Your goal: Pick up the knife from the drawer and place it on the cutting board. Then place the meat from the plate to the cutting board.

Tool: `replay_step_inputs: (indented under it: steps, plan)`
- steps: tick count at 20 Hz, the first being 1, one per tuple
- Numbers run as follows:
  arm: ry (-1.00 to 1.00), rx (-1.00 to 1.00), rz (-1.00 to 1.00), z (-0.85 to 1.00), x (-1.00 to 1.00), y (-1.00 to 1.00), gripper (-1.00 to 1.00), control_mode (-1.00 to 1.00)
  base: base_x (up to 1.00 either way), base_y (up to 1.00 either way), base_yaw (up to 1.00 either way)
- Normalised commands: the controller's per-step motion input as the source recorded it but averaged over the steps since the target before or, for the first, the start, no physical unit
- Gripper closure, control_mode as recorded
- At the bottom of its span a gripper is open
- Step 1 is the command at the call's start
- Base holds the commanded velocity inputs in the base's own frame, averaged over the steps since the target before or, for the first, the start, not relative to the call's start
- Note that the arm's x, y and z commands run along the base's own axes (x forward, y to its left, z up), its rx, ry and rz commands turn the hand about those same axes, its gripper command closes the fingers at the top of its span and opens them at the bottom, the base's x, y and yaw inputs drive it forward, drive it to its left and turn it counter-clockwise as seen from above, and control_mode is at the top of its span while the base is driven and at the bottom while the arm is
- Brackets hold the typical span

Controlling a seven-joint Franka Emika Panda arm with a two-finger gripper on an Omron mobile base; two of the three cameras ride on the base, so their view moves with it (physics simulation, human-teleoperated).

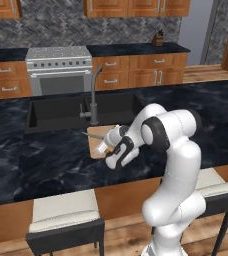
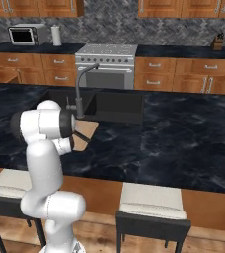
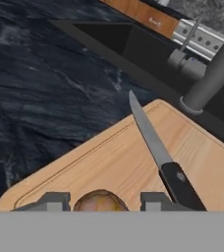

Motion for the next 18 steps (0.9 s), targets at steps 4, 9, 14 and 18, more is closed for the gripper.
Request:
replay_step_inputs:
  steps: [4,9,14,18]
  plan:
    - [0.12,0.00,0.00,0.12,0.18,0.03,1.00,-1.00,0.00,0.00,0.00]
    - [0.08,0.00,0.00,0.00,0.34,0.00,1.00,-1.00,0.00,0.00,0.00]
    - [0.02,0.00,0.02,0.00,0.36,-0.12,1.00,-1.00,0.00,0.00,0.00]
    - [0.05,0.00,0.00,0.00,0.44,-0.04,1.00,-1.00,0.00,0.00,0.00]
